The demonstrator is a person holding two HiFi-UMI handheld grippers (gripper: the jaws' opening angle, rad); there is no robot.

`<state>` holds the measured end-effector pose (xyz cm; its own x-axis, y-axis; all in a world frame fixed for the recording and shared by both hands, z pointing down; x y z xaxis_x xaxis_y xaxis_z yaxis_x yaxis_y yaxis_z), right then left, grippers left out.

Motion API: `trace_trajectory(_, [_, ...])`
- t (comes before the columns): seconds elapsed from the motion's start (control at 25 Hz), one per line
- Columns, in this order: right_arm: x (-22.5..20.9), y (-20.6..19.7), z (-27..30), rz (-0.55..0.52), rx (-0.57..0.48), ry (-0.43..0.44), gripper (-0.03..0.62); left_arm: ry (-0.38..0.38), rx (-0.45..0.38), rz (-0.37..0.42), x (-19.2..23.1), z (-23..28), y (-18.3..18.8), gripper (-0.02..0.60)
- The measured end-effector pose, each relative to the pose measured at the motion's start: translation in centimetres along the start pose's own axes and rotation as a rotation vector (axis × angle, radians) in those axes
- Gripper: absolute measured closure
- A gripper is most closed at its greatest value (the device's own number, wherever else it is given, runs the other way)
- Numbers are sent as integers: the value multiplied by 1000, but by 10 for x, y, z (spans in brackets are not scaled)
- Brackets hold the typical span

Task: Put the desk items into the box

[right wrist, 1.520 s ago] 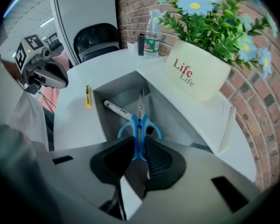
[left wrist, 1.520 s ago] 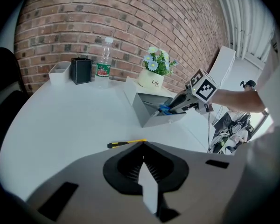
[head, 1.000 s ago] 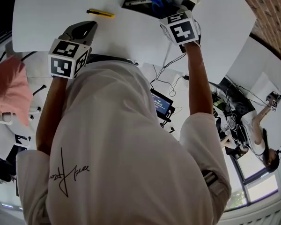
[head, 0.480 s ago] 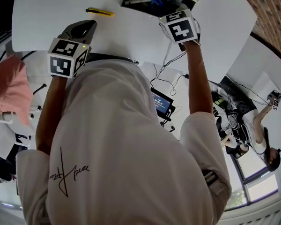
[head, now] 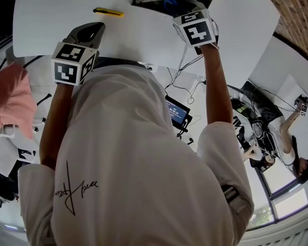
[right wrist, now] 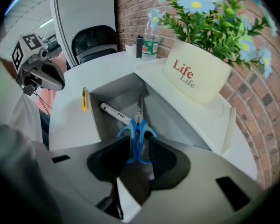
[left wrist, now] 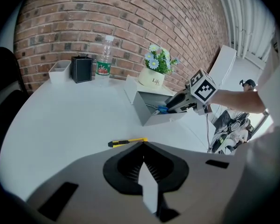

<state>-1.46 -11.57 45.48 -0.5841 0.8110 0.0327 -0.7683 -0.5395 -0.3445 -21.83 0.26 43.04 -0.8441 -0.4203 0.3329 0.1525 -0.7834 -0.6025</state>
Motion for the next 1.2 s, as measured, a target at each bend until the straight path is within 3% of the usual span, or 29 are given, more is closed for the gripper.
trace_trajectory(0.6, [-5,4,-18,48,-58,-39,447,-3,-23,16,-5,-4,1,575])
trace_trajectory(1.2, [18,-5,-44,99,-94,-66,494,-15,-57,50,-18,-20,-2,575])
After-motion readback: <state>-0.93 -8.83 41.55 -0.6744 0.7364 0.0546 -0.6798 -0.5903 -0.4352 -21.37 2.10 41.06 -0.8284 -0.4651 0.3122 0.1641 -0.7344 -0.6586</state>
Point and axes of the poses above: the fingertips, and each gripper's own axes: z forward along the fingers, x to its left, y out of its top, the point moved 2 cm from there along -z, backward along the fingers, and after that the axes turned 4 degrees about z, right-handed, at the moved point
